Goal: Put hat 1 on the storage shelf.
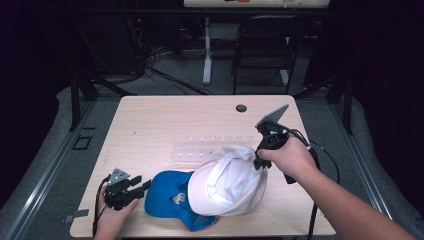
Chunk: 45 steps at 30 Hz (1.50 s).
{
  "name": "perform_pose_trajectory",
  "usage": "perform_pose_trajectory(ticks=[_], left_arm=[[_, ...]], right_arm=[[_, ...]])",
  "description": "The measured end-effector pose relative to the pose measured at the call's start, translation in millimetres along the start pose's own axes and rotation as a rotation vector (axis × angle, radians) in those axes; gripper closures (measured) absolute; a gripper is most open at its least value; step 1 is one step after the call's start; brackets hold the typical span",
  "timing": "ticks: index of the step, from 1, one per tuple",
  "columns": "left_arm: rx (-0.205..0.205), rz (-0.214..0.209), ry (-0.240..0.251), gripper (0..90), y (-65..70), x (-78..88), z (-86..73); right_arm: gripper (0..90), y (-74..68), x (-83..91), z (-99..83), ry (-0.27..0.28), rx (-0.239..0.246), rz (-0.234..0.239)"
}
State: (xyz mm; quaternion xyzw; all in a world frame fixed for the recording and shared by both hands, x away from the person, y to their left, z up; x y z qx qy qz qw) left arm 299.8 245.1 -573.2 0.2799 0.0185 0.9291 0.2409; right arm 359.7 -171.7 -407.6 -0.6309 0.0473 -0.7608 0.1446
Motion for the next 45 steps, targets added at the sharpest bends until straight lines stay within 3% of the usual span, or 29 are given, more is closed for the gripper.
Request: perform_pose_trajectory(ticks=[2,3,8,10,12,14,15,20,21,23,24,26,28,29,30,35,41,45], left_arm=[[-0.003,-0.002,-0.013,53.8,-0.5,0.9,0.4],[-0.004,-0.002,-0.014,53.7,-1.1,1.1,0.4],[0.003,-0.005,-0.007,53.7,-1.4,-0.1,-0.1],[0.004,-0.006,-0.008,53.7,-1.1,-0.5,-0.4],[0.002,0.000,-0.004,53.7,0.0,-1.7,-0.9],[0.001,-0.001,-0.002,53.7,0.1,-1.6,-0.8],[0.002,0.000,-0.001,53.8,-0.1,-1.5,-0.8],[0.011,0.003,0.006,53.8,-2.3,-0.9,-0.8],[0.010,0.000,-0.014,53.8,-3.3,0.5,-0.2],[0.011,0.000,-0.008,53.8,-3.5,0.1,-0.4],[0.010,0.006,-0.006,53.8,-3.1,-0.3,-0.5],[0.012,0.005,0.006,53.8,-2.3,-1.1,-0.8],[0.011,0.001,0.001,53.8,-2.3,-0.8,-0.7],[0.011,0.004,0.007,53.8,-2.1,-1.4,-1.0],[0.011,0.004,0.007,53.8,-2.1,-1.4,-1.0],[0.012,0.003,0.005,53.8,-3.3,-0.2,-0.7],[0.013,0.005,0.011,53.8,-2.5,-0.8,-0.7],[0.013,0.004,0.013,53.8,-2.1,-0.9,-0.7]], right_arm=[[81.6,-1.6,2.7,0.3,0.000,-0.006,0.022],[81.6,-3.9,7.9,0.8,0.003,-0.014,0.076],[81.6,-8.2,18.4,2.0,-0.011,-0.041,0.192],[81.6,-9.8,19.8,2.0,-0.010,-0.055,0.214],[81.6,-11.6,22.2,3.5,-0.027,-0.064,0.281],[81.6,-14.5,20.7,3.7,-0.016,-0.090,0.327],[81.6,-13.4,20.9,4.0,-0.029,-0.078,0.346],[81.7,-15.9,21.4,3.2,-0.037,-0.110,0.456],[81.6,-16.6,21.6,2.9,-0.038,-0.113,0.476],[81.6,-18.4,21.6,2.6,-0.033,-0.131,0.489],[81.6,-19.9,22.3,2.0,-0.043,-0.133,0.539],[81.6,-20.0,22.5,1.7,-0.051,-0.118,0.568],[81.6,-21.8,22.3,1.8,-0.041,-0.134,0.579],[81.6,-23.3,22.0,2.5,-0.031,-0.155,0.613],[81.6,-23.3,22.0,2.5,-0.031,-0.155,0.613],[81.6,-22.8,23.1,4.7,-0.016,-0.151,0.702],[81.6,-21.1,29.4,8.3,0.022,-0.199,0.740],[81.6,-19.4,32.0,10.6,0.033,-0.205,0.745]])
Point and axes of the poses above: each handheld gripper's, and its own axes: x roughly backward along the jaws, z roughly out of its top, y roughly to its right, the point moved 2 cm from there along -x, roughly forward along the jaws, and after that the axes turned 8 degrees about y, right-handed, at the moved point
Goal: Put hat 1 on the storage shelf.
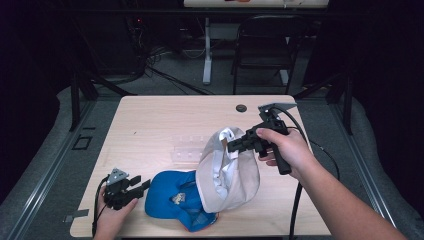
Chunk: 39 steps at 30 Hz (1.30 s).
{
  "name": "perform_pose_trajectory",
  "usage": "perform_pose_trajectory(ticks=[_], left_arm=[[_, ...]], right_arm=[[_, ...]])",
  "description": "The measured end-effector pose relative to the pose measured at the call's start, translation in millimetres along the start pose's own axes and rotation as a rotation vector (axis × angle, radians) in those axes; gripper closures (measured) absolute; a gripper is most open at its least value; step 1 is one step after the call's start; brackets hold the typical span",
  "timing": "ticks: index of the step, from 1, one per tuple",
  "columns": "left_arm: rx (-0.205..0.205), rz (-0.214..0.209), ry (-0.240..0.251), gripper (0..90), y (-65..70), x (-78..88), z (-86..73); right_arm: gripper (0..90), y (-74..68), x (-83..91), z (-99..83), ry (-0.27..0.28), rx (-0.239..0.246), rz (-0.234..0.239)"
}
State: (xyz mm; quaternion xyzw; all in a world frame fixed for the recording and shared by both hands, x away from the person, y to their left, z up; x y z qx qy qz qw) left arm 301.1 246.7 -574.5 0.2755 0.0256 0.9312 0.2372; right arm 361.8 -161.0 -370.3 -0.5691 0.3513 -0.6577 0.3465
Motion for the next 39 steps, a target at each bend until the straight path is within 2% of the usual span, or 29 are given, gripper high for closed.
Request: perform_pose_trajectory(ticks=[4,11,14,24,33,39], left_arm=[[0.000,0.000,0.000,53.8,0.0,0.1,0.0],[0.001,-0.004,-0.001,53.8,-0.2,0.6,0.2],[0.002,-0.005,0.000,53.7,-0.2,0.6,0.3],[-0.001,-0.015,-0.005,53.3,0.2,0.7,0.9],[-0.001,-0.017,-0.003,52.6,0.3,1.2,1.4],[-0.005,-0.020,-0.002,52.5,0.1,1.6,1.9]], right_arm=[[81.6,-3.1,3.3,5.0,0.017,-0.011,0.022],[81.6,-7.5,8.0,11.5,0.029,0.000,0.054],[81.6,-14.2,10.4,16.2,0.057,-0.002,0.075],[81.5,-25.3,10.5,32.0,0.103,-0.005,0.094],[81.5,-40.1,6.2,57.7,0.169,-0.010,0.105],[81.5,-44.2,1.8,70.5,0.206,-0.027,0.103]])
Point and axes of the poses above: each handheld gripper's, and its own axes: x roughly backward along the jaws, z roughly out of its top, y roughly to its right, the point moved 2 cm from there along -x, roughly forward along the jaws, and after that the axes turned 8 degrees about y, right-handed, at the moved point
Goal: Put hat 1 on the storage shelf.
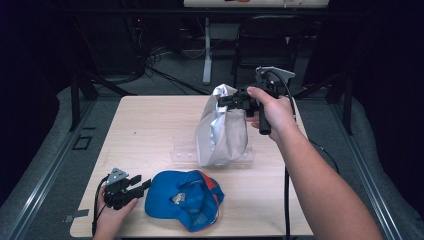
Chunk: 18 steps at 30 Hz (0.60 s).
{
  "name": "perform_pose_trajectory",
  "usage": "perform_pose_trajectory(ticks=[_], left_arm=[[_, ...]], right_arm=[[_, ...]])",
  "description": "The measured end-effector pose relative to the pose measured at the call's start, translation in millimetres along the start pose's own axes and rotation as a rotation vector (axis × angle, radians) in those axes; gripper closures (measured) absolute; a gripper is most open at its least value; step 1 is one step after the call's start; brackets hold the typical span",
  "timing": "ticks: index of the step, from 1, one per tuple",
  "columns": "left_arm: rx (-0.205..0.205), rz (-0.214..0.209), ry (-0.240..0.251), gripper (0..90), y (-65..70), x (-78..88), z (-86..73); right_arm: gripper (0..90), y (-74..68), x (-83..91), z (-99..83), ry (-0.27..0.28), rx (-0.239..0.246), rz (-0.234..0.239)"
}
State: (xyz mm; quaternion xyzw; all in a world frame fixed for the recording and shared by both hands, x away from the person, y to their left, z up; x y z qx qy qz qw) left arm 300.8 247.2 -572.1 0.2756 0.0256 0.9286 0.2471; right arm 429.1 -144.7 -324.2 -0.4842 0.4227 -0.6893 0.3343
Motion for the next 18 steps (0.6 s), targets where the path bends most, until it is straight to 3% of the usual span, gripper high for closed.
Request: perform_pose_trajectory(ticks=[9,16,18], left_arm=[[-0.002,-0.002,0.011,51.7,-0.4,0.0,0.5],[-0.014,-0.008,-0.004,51.1,1.0,0.1,1.4],[-0.018,-0.005,0.012,51.0,1.7,-1.5,1.0]], right_arm=[[81.5,-3.3,-9.5,18.3,0.050,-0.006,-0.041],[81.5,0.3,-11.0,26.9,0.072,-0.025,-0.055],[81.5,2.6,-12.0,29.8,0.078,-0.030,-0.065]])
Point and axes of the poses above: each handheld gripper's, and its own axes: x roughly backward along the jaws, z roughly out of its top, y roughly to its right, the point moved 2 cm from there along -x, roughly forward along the jaws, and after that the axes turned 8 degrees about y, right-handed, at the moved point
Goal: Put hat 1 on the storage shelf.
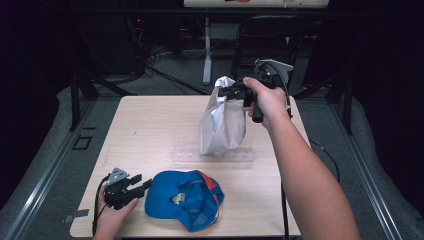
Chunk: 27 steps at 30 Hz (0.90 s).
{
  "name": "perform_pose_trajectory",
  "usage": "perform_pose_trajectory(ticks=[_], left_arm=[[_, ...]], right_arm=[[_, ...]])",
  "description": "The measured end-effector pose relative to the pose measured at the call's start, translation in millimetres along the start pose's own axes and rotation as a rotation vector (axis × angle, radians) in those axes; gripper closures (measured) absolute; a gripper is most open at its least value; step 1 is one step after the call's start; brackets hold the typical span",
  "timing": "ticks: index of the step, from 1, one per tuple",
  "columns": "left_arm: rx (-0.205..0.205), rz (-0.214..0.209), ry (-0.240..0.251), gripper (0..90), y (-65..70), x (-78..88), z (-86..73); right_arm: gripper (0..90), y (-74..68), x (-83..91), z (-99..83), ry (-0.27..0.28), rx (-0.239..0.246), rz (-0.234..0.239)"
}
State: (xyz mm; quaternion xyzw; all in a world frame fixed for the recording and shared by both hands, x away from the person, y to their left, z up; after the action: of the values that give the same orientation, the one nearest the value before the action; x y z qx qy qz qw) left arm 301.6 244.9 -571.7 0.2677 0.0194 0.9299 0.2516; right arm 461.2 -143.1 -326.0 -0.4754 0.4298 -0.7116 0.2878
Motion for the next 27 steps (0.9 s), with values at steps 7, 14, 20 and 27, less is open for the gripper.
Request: perform_pose_trajectory(ticks=[7,14,20,27], left_arm=[[-0.028,-0.014,-0.002,50.9,7.3,-1.2,1.2],[-0.048,-0.017,-0.003,50.9,11.0,-2.1,2.6],[-0.037,-0.032,0.006,51.0,12.9,-0.4,8.0],[-0.088,-0.077,0.050,51.9,36.0,-1.5,28.0]], right_arm=[[81.5,5.8,-9.4,3.4,0.003,-0.009,-0.017],[81.5,7.9,-19.5,2.7,-0.001,-0.013,-0.021],[81.4,4.3,-27.8,0.7,-0.003,-0.006,0.001],[81.4,-0.8,-45.4,-1.9,-0.023,0.003,0.025]])
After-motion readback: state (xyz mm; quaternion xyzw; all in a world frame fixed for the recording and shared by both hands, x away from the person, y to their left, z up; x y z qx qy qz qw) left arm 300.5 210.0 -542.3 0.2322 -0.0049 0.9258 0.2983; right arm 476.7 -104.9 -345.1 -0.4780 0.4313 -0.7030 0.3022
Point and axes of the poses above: each handheld gripper's, and its own axes: x roughly backward along the jaws, z roughly out of its top, y roughly to its right, the point moved 2 cm from there along -x, roughly forward along the jaws, and after that the axes turned 8 degrees about y, right-handed, at the moved point
